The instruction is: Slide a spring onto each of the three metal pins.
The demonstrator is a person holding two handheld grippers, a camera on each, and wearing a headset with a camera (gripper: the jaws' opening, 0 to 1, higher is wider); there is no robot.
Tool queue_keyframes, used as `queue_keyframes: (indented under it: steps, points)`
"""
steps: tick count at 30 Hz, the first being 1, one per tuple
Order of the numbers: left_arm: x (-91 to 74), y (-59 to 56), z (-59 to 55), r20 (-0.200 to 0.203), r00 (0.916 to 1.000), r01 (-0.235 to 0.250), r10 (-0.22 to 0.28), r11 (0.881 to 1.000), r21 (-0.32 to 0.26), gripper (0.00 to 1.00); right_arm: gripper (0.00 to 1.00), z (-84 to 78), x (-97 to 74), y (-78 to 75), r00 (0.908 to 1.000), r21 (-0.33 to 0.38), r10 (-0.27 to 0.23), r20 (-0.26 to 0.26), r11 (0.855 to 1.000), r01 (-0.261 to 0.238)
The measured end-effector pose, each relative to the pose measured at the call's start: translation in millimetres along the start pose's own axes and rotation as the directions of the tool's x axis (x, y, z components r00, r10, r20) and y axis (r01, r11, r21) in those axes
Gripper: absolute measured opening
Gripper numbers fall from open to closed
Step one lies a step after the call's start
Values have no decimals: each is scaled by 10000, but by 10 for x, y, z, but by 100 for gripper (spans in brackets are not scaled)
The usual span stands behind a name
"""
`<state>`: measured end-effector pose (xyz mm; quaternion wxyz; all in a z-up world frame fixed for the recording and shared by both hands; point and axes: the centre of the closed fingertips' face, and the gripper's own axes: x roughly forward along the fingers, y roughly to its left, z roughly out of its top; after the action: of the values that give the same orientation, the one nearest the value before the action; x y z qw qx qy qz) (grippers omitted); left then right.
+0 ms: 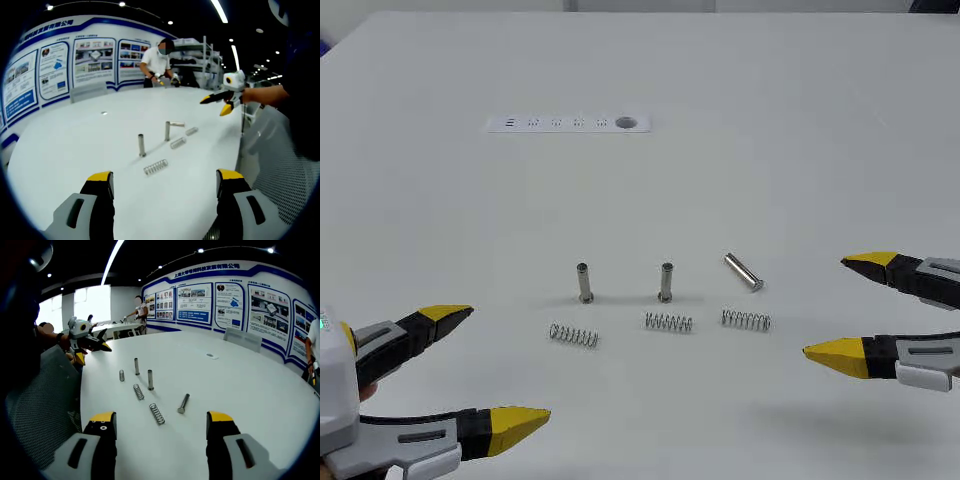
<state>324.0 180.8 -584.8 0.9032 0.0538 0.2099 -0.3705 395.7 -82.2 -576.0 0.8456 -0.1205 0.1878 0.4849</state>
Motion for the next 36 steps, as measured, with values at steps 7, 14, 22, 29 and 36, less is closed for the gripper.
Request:
queue_keyframes:
  steps: [7, 14, 22, 29, 36]
  points:
    - [23, -12, 45, 55, 10000, 37, -37, 10000, 71, 86, 71, 83, 107, -65, 9999, -102, -34, -142, 9999, 32]
    - [24, -1, 79, 152, 9999, 15, -17, 9999, 113, 85, 66, 173, 221, -152, 9994, -265, -74, -332, 9996, 65]
    - [40, -25, 90, 188, 9998, 74, -77, 9999, 135, 85, 56, 333, 447, -322, 9979, -316, -288, -580, 9991, 270]
    - [37, -11, 106, 265, 9996, 20, -23, 9999, 139, 85, 45, 379, 656, -422, 9920, -148, -420, -1194, 9991, 405]
    - [28, -16, 110, 332, 9994, -39, 35, 9999, 119, 85, 35, 316, 868, -530, 9754, -17, -687, -2092, 9976, 699]
